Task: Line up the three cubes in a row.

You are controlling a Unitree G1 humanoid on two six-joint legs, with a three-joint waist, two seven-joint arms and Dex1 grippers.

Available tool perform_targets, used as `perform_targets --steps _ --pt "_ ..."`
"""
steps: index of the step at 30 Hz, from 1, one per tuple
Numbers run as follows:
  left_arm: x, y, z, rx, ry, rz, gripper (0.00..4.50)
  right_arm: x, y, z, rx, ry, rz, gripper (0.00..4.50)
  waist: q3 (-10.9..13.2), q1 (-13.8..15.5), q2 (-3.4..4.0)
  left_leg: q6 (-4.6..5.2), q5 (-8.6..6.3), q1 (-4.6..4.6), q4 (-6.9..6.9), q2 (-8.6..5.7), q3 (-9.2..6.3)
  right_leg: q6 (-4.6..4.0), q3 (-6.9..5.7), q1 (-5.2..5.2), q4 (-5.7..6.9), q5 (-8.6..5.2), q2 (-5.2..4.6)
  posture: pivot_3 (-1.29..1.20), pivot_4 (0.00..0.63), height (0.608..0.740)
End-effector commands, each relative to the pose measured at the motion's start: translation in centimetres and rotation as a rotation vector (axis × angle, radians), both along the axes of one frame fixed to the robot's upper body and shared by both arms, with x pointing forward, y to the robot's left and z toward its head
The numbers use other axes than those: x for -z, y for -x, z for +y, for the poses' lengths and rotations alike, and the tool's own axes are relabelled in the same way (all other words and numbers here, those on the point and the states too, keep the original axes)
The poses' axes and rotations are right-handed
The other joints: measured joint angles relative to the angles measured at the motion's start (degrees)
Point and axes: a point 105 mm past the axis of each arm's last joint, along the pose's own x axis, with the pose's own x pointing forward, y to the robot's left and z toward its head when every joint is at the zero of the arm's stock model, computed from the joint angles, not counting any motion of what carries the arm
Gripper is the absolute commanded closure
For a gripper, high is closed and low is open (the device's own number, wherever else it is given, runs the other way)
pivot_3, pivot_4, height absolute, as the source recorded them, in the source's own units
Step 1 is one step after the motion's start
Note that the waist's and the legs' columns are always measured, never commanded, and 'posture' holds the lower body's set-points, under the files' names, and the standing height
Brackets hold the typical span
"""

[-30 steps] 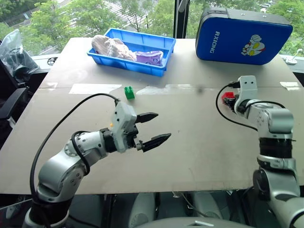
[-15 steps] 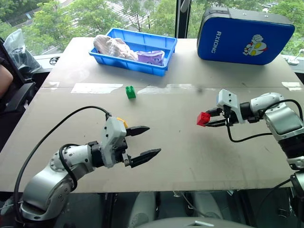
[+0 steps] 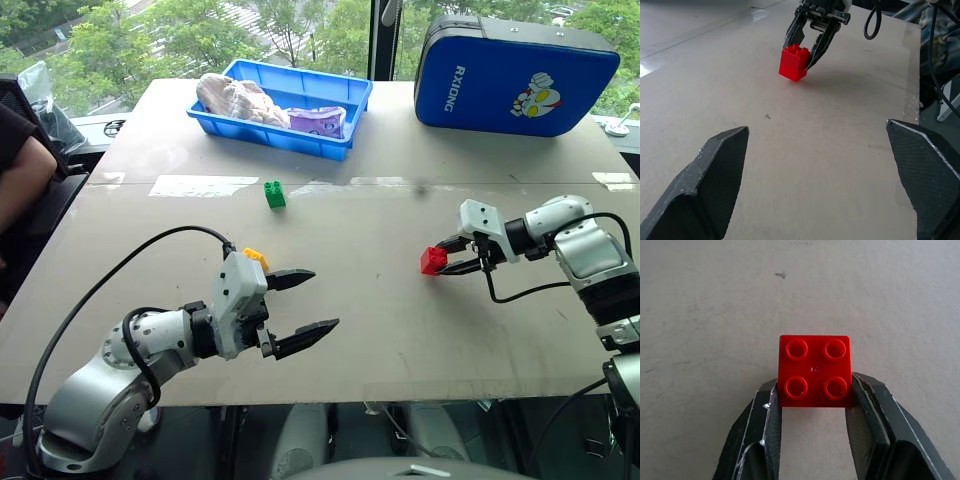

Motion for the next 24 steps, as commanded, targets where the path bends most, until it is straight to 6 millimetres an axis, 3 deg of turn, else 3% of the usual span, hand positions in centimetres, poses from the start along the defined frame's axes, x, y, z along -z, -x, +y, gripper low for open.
perform_targets --steps 1,16,17,21,22,24 --pt "-1.2 0.4 -0.4 0.031 -0.007 -0.049 0.0 -1.2 -0.3 0.2 -0.045 0.016 -0.057 3.21 0.0 0.01 0.0 0.0 0.0 0.0 0.0 0.0 0.0 0.0 0.0 0.0 0.0 0.0 0.0 0.0 0.15 0.74" --pt "-1.5 0.7 -0.5 0.04 0.002 -0.033 0.0 -0.4 -0.6 0.8 -0.119 0.059 -0.037 3.21 0.0 0.0 0.0 0.0 0.0 0.01 0.0 0.0 -0.01 0.07 -0.01 0.0 0.01 0.05 0.0 0.0 0.15 0.74" --pt "-1.4 0.7 -0.5 0.04 0.003 -0.033 0.0 -0.3 -0.6 0.8 -0.125 0.063 -0.034 2.18 0.0 -0.01 0.0 0.0 0.0 0.01 0.0 -0.01 -0.01 0.08 -0.01 0.0 0.01 0.06 0.0 0.0 0.15 0.74" --pt "-1.2 0.7 -0.4 0.03 0.002 -0.028 0.0 -0.2 -0.8 0.8 -0.132 0.06 -0.062 0.33 0.0 0.01 0.0 -0.01 0.01 0.01 0.0 -0.01 -0.01 0.08 -0.01 0.01 0.02 0.06 0.0 0.0 0.15 0.74" --pt "-1.1 0.7 -0.3 0.026 0.001 -0.028 0.0 -0.2 -0.9 0.8 -0.134 0.059 -0.072 0.01 0.0 0.0 0.0 -0.01 0.01 0.01 0.0 -0.01 -0.01 0.07 0.0 0.01 0.02 0.06 0.0 0.0 0.15 0.74" --pt "-1.6 -0.2 0.2 -0.048 0.084 -0.003 0.0 -1.2 -0.3 0.7 -0.15 0.004 -0.086 0.01 0.01 0.0 0.02 -0.01 0.01 0.01 0.0 -0.01 -0.01 0.07 0.0 0.01 0.02 0.06 -0.01 0.0 0.15 0.74"
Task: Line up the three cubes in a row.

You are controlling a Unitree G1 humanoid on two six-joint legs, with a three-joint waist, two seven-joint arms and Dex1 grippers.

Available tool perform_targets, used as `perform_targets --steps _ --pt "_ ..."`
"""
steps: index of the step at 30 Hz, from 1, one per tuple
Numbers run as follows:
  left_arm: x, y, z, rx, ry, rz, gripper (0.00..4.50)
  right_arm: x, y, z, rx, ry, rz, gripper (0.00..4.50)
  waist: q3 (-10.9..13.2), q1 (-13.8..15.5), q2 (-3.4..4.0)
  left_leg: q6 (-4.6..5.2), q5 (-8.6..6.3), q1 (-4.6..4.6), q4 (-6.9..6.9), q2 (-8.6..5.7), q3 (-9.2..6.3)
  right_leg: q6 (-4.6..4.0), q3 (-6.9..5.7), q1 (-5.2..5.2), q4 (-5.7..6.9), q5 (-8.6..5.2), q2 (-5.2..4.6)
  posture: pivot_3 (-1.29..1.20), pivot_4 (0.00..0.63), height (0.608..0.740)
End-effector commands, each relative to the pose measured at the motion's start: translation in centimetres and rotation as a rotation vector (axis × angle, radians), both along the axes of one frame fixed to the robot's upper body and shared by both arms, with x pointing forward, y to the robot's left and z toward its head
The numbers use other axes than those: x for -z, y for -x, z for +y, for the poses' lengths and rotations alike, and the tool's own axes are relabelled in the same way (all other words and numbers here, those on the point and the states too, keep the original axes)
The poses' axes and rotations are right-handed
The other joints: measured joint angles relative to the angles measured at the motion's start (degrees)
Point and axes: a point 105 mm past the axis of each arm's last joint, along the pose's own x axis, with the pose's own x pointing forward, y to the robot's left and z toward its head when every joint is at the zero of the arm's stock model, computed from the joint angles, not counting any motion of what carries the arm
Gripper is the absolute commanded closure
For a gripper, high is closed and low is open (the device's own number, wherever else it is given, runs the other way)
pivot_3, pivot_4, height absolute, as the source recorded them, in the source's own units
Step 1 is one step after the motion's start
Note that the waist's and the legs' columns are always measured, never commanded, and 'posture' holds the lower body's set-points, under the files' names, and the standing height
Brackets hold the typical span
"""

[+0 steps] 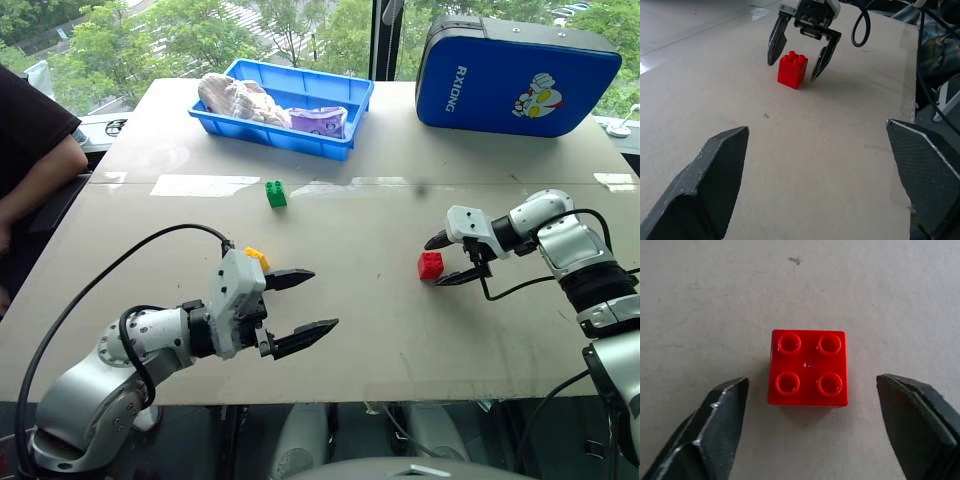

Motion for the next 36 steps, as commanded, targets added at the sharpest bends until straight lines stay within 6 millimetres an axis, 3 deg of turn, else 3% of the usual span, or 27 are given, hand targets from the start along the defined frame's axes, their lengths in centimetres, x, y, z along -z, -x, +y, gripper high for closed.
perform_targets --steps 1,7,13,18,22,30,36 --pt "-1.5 -0.7 0.3 -0.078 0.102 -0.018 0.0 -2.6 0.4 0.0 -0.038 -0.091 -0.058 0.01 0.0 0.02 0.0 0.0 0.0 0.0 0.0 0.0 0.01 0.0 0.01 0.0 0.0 0.0 -0.01 0.0 0.15 0.74" --pt "-1.7 -4.8 2.2 -0.325 0.121 -0.061 0.0 -5.9 2.9 -1.2 0.034 -0.28 -0.131 0.01 0.0 1.54 0.0 0.0 0.0 0.0 0.02 -0.01 -0.07 0.13 -0.07 0.03 0.02 0.08 -0.03 0.0 0.15 0.74" --pt "-3.4 -12.5 4.9 -0.709 0.1 0.005 0.0 -9.7 7.5 -1.1 0.161 -0.583 -0.256 0.01 -0.01 2.14 -0.08 0.0 0.0 0.01 0.12 -0.04 -0.22 0.16 -0.18 0.19 0.07 0.08 -0.03 0.0 0.15 0.74" --pt "-3.2 -17.7 6.0 -0.91 -0.002 0.073 0.0 -10.8 10.2 -0.9 0.279 -0.68 -0.372 0.01 -0.08 1.51 -0.23 0.01 0.0 0.06 0.11 -0.13 -0.11 0.21 -0.05 0.22 0.08 0.09 -0.07 0.0 0.15 0.74" --pt "-3.1 -20.9 4.8 -0.899 -0.073 0.02 0.0 -11.1 11.0 -1.3 0.381 -0.705 -0.382 0.01 -0.09 1.16 -0.27 0.0 0.0 0.07 0.11 -0.22 -0.11 0.21 -0.08 0.21 0.08 0.09 -0.04 0.0 0.15 0.74" --pt "-2.5 -23.7 5.2 -0.952 -0.097 0.03 0.0 -10.5 12.4 -1.9 0.438 -0.654 -0.392 0.01 -0.06 1.4 -0.33 0.01 0.0 -0.01 0.1 -0.18 -0.16 0.21 -0.14 0.18 0.03 0.08 -0.04 0.0 0.15 0.74" --pt "-1.0 -23.9 3.7 -1.0 -0.026 0.115 0.0 -10.7 12.9 -2.1 0.445 -0.643 -0.391 0.01 -0.05 1.46 -0.38 0.02 0.0 -0.02 0.12 -0.18 -0.17 0.22 -0.14 0.19 0.04 0.08 -0.1 0.0 0.15 0.74"
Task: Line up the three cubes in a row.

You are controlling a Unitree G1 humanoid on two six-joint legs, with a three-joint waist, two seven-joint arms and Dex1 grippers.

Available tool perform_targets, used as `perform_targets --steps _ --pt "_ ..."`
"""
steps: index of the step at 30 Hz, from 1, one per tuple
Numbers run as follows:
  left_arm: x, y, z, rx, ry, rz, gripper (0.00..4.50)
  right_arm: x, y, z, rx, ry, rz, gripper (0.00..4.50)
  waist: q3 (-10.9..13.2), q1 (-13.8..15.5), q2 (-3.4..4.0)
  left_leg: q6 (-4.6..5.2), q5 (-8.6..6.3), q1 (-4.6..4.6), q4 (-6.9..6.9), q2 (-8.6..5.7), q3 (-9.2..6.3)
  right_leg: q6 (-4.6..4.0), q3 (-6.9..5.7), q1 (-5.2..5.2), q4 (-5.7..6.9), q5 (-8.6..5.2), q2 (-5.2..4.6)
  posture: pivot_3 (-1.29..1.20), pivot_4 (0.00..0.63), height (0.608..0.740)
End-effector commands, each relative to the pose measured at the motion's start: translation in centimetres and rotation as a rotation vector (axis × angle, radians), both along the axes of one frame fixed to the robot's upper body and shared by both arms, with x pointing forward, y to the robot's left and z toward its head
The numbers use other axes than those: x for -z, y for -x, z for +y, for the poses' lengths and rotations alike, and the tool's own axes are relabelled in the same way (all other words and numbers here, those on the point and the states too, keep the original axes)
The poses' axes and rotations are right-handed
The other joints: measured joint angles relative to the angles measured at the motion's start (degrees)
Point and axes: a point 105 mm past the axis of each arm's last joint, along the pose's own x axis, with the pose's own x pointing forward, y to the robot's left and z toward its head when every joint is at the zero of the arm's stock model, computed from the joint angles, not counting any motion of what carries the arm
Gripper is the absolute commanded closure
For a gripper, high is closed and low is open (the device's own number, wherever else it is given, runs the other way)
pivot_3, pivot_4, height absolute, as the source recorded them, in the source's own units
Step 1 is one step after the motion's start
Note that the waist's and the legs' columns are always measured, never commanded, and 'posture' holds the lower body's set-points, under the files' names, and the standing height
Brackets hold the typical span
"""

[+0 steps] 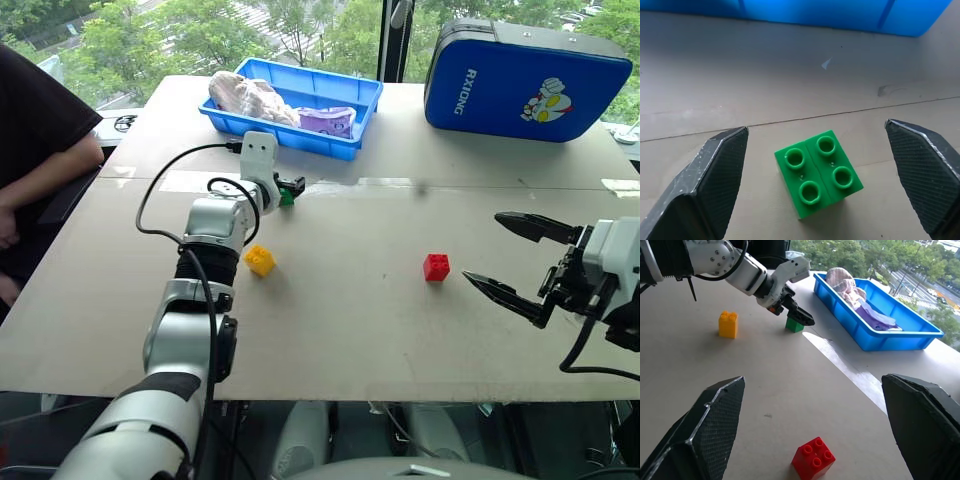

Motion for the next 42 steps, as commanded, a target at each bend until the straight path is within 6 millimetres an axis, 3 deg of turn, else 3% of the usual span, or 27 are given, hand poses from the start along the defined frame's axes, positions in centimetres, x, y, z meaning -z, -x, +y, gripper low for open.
perform_targets --steps 1,15,18,22,26,28,29,33,37,42 --pt "-1.3 -0.1 -0.1 -0.061 0.053 -0.044 0.0 -1.2 0.8 -0.3 0.002 0.018 -0.05 0.01 0.01 0.03 -0.01 0.0 0.0 -0.01 0.0 0.0 -0.01 0.0 0.0 0.0 0.0 0.0 0.0 0.0 0.15 0.74" --pt "-0.2 0.7 0.4 -0.211 0.033 -0.036 0.0 -1.3 0.2 -1.1 -0.019 0.037 -0.039 0.01 -0.01 0.02 -0.04 0.0 0.0 0.02 0.01 0.01 -0.01 0.0 0.0 0.0 0.04 0.01 -0.01 0.0 0.15 0.74" --pt "0.0 0.6 0.0 -0.193 0.042 -0.046 1.19 -1.3 0.2 -1.1 -0.023 0.036 -0.038 0.0 -0.01 0.02 -0.04 0.0 0.0 0.02 0.0 0.01 -0.01 0.0 0.0 0.0 0.04 0.01 -0.01 0.0 0.15 0.74" --pt "0.0 0.6 0.1 -0.185 0.031 -0.062 3.18 -1.3 0.2 -1.1 -0.024 0.037 -0.036 0.0 -0.01 0.02 -0.04 -0.01 0.0 0.02 0.0 0.01 -0.01 0.0 0.0 0.0 0.04 0.01 -0.01 0.0 0.15 0.74" --pt "-0.2 1.0 0.7 -0.136 -0.004 -0.094 3.19 -1.2 0.2 -1.2 -0.021 0.035 -0.033 0.0 -0.01 -0.08 -0.04 0.0 0.0 0.03 0.0 0.01 0.0 0.0 0.0 0.0 0.05 0.01 -0.01 0.0 0.15 0.74" --pt "-1.4 1.4 0.6 -0.039 -0.046 -0.175 3.19 -1.0 0.3 -1.4 -0.015 0.037 -0.027 0.0 -0.01 -0.15 -0.04 -0.01 0.0 0.04 -0.01 0.02 0.02 0.0 0.03 0.0 0.05 0.01 0.0 0.0 0.15 0.74" --pt "-2.3 2.2 -1.0 0.121 -0.029 -0.22 3.19 -0.9 0.4 -1.5 -0.014 0.039 -0.019 0.0 -0.01 -0.11 -0.04 -0.01 0.0 0.04 -0.01 0.02 0.02 -0.01 0.03 0.0 0.05 0.01 0.01 0.0 0.15 0.74" --pt "-3.1 8.4 -6.1 0.78 0.044 -0.18 3.19 0.1 0.8 -1.8 -0.021 0.059 0.021 0.0 -0.02 0.02 -0.02 -0.03 0.01 0.02 -0.02 0.08 0.03 -0.03 0.01 -0.01 0.04 0.0 0.0 0.0 0.15 0.74" --pt "-2.1 12.3 -6.9 1.12 -0.047 -0.11 3.19 1.4 0.8 -2.5 -0.012 0.094 0.064 0.0 -0.05 0.06 0.0 -0.01 0.0 0.05 0.05 0.05 0.05 -0.17 0.02 0.04 0.02 -0.08 -0.05 0.0 0.15 0.74" --pt "0.7 13.0 -6.9 1.307 -0.199 -0.024 3.19 2.7 1.3 -3.3 -0.023 0.128 0.119 0.0 -0.06 0.02 0.02 0.01 0.0 0.11 0.06 0.05 0.09 -0.26 0.08 0.05 0.04 -0.16 0.04 0.0 0.15 0.74"
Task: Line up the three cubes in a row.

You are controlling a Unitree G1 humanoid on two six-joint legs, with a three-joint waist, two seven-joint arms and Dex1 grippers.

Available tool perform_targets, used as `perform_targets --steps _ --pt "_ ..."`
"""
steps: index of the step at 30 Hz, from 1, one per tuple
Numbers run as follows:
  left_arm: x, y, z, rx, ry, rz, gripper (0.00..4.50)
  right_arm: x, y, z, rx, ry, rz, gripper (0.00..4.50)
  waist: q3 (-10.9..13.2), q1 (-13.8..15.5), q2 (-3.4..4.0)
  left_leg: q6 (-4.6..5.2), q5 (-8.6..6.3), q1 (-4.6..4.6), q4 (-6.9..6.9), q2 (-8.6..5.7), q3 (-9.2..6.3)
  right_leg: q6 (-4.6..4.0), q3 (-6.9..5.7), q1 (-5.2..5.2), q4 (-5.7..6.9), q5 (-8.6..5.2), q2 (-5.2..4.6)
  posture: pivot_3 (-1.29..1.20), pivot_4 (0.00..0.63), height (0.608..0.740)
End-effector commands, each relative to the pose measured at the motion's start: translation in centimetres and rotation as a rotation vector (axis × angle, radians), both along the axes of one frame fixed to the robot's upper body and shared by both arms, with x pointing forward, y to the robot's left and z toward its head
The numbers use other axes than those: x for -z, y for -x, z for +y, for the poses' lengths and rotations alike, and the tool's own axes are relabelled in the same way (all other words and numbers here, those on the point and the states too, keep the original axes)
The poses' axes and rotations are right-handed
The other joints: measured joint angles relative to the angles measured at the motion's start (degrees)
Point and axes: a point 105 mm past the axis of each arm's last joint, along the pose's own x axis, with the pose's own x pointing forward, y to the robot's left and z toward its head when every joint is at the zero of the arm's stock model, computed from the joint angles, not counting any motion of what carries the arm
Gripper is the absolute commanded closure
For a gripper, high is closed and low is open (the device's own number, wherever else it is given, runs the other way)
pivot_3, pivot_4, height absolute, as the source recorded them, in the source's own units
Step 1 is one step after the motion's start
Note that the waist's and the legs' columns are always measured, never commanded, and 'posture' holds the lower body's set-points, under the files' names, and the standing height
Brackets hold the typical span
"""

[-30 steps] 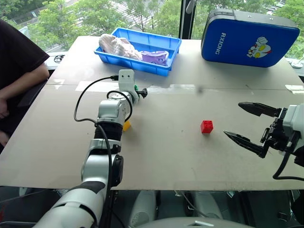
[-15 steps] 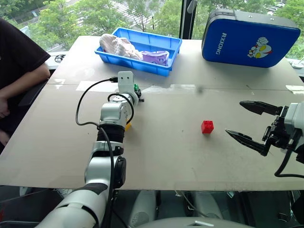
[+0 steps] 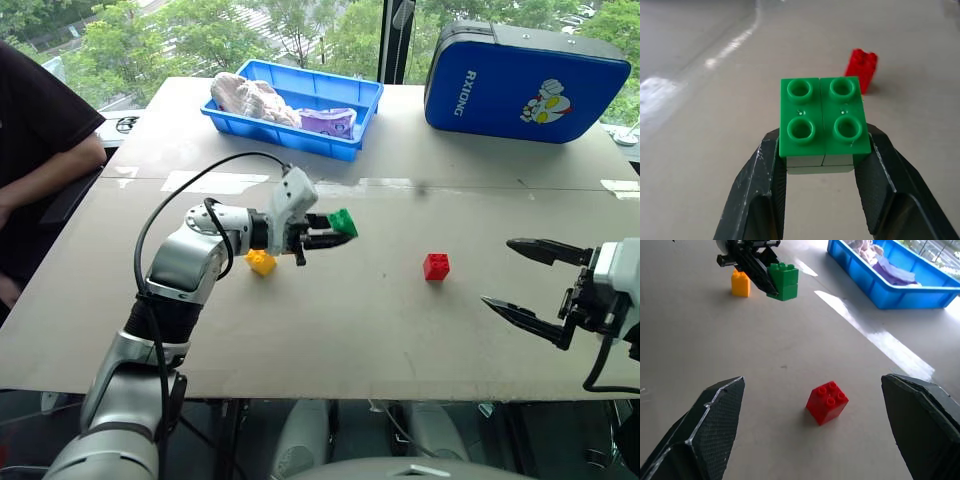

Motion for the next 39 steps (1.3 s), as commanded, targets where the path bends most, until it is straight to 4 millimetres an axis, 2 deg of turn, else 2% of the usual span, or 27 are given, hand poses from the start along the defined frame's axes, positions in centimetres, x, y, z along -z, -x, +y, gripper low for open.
perform_targets --steps 1,5,9,19,26,37,38,39 --pt "1.3 0.2 -0.1 0.142 -0.098 -0.043 3.19 -0.7 0.3 -0.2 -0.026 0.035 -0.041 0.0 0.0 0.0 0.0 0.0 0.0 0.0 0.0 0.0 0.0 0.01 0.0 0.0 0.0 0.0 0.01 0.0 0.15 0.74" --pt "2.4 -1.4 -0.7 0.187 -0.147 -0.096 3.19 -0.7 0.2 0.0 -0.033 0.033 -0.045 0.0 0.01 0.03 -0.01 0.01 0.0 -0.04 0.03 0.0 -0.01 0.26 -0.01 -0.01 0.0 0.06 0.02 0.0 0.15 0.74" --pt "2.7 -2.2 -1.6 0.244 -0.174 -0.124 3.19 -0.8 0.2 0.3 -0.034 0.029 -0.052 0.0 0.01 0.08 -0.02 0.03 -0.02 -0.12 0.06 -0.04 -0.04 0.32 -0.05 -0.03 -0.02 0.08 0.02 0.0 0.15 0.74" --pt "2.9 -2.1 -2.4 0.31 -0.198 -0.127 3.19 -0.5 0.6 0.1 -0.029 0.044 -0.038 0.0 0.01 -0.04 -0.02 0.09 -0.05 -0.1 0.06 0.0 -0.03 0.35 -0.03 -0.03 0.0 0.08 0.03 0.0 0.15 0.74" --pt "3.2 -2.4 -2.3 0.295 -0.212 -0.134 3.19 -0.6 0.5 0.2 -0.036 0.043 -0.039 0.0 0.01 -0.04 -0.02 0.09 -0.05 -0.11 0.12 0.0 -0.04 0.35 -0.03 -0.03 0.01 0.09 0.02 0.0 0.15 0.74" --pt "3.2 -3.3 -3.6 0.243 -0.204 -0.135 3.19 -0.8 0.7 0.2 -0.032 0.052 -0.036 0.0 0.01 -0.01 -0.02 0.09 -0.05 -0.12 0.13 0.0 -0.05 0.36 -0.04 -0.03 0.02 0.09 0.03 0.0 0.15 0.74" --pt "3.2 -3.4 -3.6 0.239 -0.204 -0.136 2.18 -0.8 0.7 0.2 -0.031 0.052 -0.036 0.0 0.01 -0.04 -0.02 0.09 -0.05 -0.12 0.13 0.0 -0.05 0.36 -0.04 -0.03 0.02 0.09 0.03 0.0 0.15 0.74" --pt "3.1 -3.4 -3.6 0.235 -0.202 -0.139 1.85 -0.8 0.7 0.2 -0.031 0.053 -0.035 0.0 0.01 -0.07 -0.02 0.09 -0.05 -0.11 0.13 0.0 -0.04 0.36 -0.03 -0.02 0.02 0.09 0.03 0.0 0.15 0.74"
